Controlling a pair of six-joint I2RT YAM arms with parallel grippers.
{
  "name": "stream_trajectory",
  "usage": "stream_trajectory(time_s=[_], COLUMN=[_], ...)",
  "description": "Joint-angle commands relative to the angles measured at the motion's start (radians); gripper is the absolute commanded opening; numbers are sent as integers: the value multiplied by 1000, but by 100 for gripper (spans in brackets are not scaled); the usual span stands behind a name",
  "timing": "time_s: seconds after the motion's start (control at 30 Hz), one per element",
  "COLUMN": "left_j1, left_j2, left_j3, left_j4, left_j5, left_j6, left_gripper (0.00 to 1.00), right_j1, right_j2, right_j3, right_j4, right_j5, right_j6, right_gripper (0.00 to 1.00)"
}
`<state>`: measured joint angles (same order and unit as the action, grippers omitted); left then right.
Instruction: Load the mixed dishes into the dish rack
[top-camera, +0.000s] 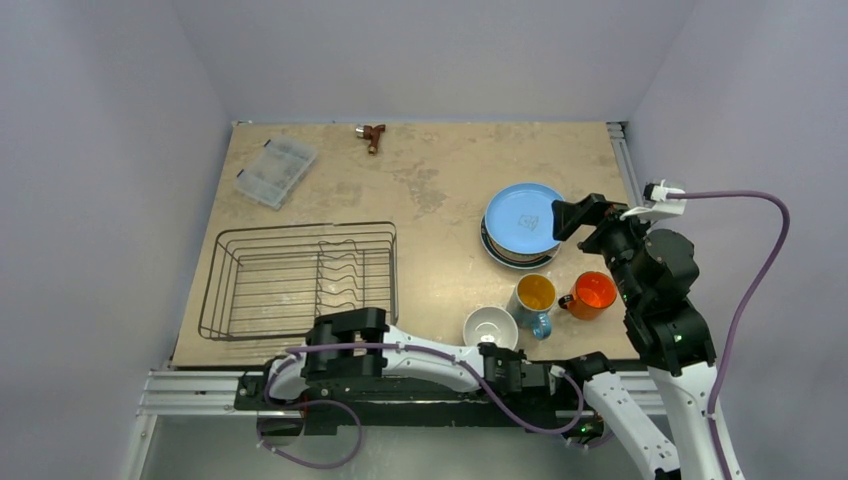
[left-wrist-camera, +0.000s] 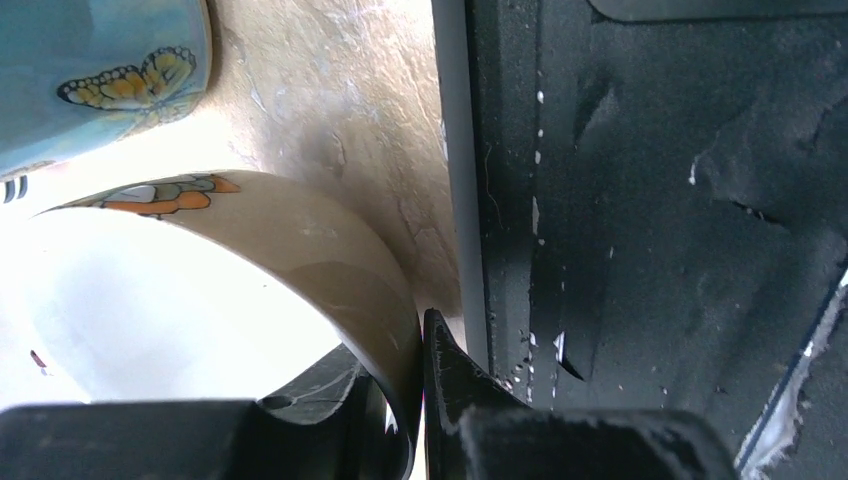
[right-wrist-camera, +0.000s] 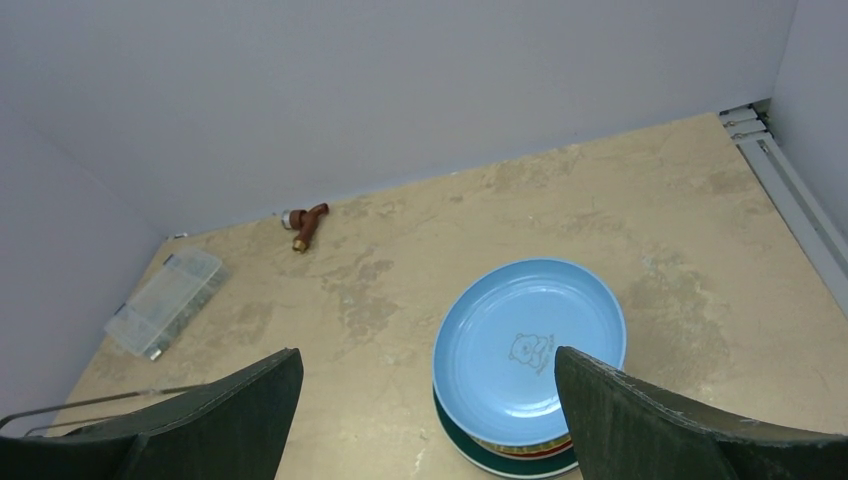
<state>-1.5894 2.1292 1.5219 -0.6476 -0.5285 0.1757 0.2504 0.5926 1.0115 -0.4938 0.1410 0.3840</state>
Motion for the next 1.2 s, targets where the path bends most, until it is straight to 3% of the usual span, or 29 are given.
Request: stream_trajectory(time_s=[0.0,0.17,0.27,0.43,0.57,0.67,0.73,0.87,1.03,1.07,1.17], left_j1=[5,31,111,427,691,873,990,1204,1353,1364,1367], left_j2=[-147,-404,-576,-883,-1036,-1065,-1061,-993,-783,-732,-672], left_j3=[3,-74,-112,-167,-267,-322,-368,-487,-540,-516,-497], left_j4=[-31,-3,21,108,286,422,574,1157,1979,2061,2073], left_j5=[-8,77,184,645,949,1143,1268,1505,1549,1551,1558], left_j6=[2,33,16,-88,-228,-382,-529,-1002,-1657,-1755,-1799], left_gripper=[0,0,0,0,0,0,0,0,0,0,0], right_j1=[3,3,3,2,3,9,38,175,324,355,436], right_j2=[-3,21,30,102,185,230,254,295,342,353,381], right_j3=[42,65,46,-12,-57,-126,-163,-183,-220,-226,-210], right_j4=[7,-35,-39,-3,82,221,306,377,514,551,612], right_j5=[-4,1,27,-58,-276,-454,-512,-470,-464,-456,-406], right_j6=[-18,-53,-40,12,87,172,209,212,243,246,224], right_gripper=[99,99,99,99,99,99,99,99,99,99,99])
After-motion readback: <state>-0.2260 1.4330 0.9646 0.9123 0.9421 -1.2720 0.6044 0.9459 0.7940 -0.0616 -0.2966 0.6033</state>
